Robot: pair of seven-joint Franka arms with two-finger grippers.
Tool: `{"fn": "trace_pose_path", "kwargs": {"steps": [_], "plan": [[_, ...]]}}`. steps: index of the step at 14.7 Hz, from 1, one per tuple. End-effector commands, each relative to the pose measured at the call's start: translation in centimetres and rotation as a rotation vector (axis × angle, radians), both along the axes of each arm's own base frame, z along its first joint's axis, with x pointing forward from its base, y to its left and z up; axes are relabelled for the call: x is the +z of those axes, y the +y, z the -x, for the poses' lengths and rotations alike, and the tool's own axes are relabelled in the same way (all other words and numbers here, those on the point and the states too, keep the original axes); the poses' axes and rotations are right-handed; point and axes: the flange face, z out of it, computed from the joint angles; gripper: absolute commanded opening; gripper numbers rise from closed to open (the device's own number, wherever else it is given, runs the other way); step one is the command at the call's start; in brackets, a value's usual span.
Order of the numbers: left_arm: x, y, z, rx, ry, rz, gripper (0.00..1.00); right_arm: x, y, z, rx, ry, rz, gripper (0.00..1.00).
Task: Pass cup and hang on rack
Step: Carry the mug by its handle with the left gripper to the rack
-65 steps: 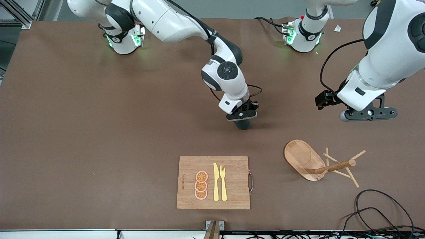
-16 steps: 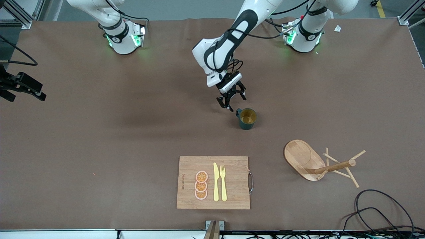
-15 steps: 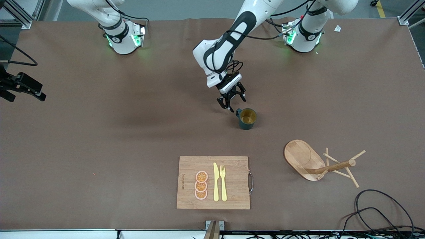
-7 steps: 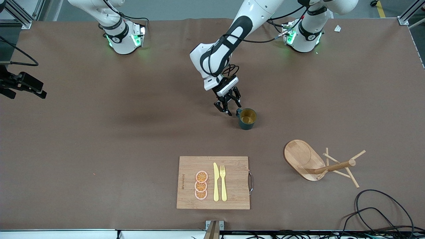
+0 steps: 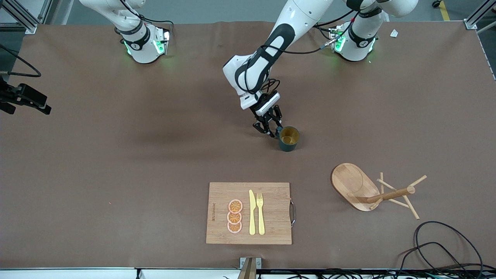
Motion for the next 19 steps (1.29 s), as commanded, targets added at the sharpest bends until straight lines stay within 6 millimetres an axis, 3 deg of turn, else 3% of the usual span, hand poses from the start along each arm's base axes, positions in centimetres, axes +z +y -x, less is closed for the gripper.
{"fn": "trace_pose_path", "kwargs": {"steps": [1, 3, 7, 10, 13, 16, 19], "plan": [[0.3, -0.5, -0.8, 0.006, -0.011, 0.004, 0.21, 0.6, 0.1, 0.8, 0.010, -0.004, 0.012, 1.00], [0.9, -0.4, -1.6, 0.000, -0.005, -0.002, 0.07, 0.6, 0.1, 0.8, 0.001, -0.004, 0.011, 1.00], [3.5, -1.0, -4.2, -0.009, 0.021, 0.005, 0.00, 1.0, 0.4, 0.8, 0.002, -0.014, 0.009, 1.00], [9.1, -2.9, -8.4, 0.049, 0.108, 0.116, 0.00, 0.9, 0.4, 1.0, 0.007, 0.000, 0.009, 1.00], [15.0, -2.5, -12.6, 0.083, 0.205, 0.231, 0.00, 0.9, 0.4, 1.0, 0.005, -0.001, 0.009, 1.00], [20.9, 0.0, -16.4, 0.143, 0.279, 0.380, 0.00, 1.0, 0.6, 1.0, 0.007, -0.003, 0.009, 1.00], [26.4, 4.2, -20.0, 0.211, 0.353, 0.546, 0.00, 0.9, 0.7, 0.9, 0.010, -0.003, 0.009, 1.00]]}}
